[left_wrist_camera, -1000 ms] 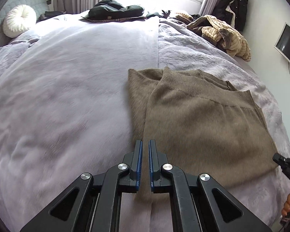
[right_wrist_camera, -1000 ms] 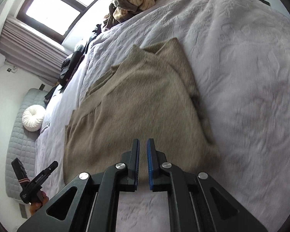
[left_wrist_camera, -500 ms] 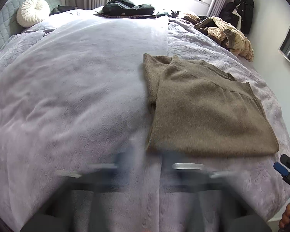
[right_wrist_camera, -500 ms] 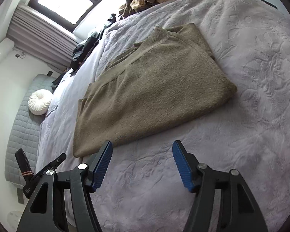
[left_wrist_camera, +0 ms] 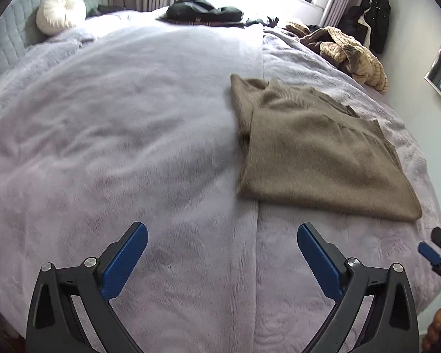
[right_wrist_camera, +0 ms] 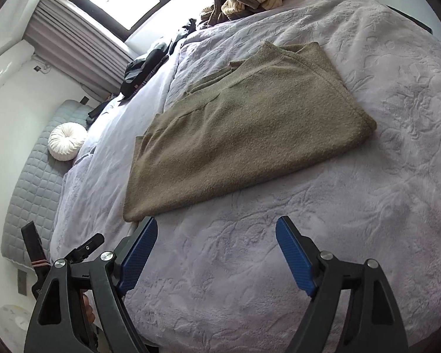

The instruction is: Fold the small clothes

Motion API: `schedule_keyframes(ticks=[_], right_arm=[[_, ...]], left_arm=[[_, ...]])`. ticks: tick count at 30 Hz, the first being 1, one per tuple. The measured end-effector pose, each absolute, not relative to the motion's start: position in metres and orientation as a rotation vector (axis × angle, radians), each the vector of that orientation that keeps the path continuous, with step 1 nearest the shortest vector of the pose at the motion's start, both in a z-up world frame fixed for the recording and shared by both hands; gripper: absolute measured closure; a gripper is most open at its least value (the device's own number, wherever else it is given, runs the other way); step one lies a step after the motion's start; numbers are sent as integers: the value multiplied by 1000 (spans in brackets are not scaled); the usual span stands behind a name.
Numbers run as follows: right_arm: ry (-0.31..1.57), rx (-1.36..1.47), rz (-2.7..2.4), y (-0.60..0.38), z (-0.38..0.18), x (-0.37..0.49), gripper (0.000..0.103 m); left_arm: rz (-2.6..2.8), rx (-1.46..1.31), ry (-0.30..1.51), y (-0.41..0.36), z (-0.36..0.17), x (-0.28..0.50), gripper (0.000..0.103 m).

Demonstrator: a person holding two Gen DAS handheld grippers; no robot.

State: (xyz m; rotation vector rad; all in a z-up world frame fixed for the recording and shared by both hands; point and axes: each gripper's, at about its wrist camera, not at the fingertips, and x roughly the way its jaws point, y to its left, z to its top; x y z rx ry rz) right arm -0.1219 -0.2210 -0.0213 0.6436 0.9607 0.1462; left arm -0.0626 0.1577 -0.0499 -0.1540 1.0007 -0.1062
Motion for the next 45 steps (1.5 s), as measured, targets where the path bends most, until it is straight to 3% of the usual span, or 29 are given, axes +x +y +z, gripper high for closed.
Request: schedule_keyframes(ticks=[27,45], right_arm=[[1034,681,177,-179,-45,-138,18],[1064,721,250,-142,-50,-90,18]], left_arm=[[-109,-159,997,174,-51,-92,1],[-85,-176,1000,195,-46,-78,1]])
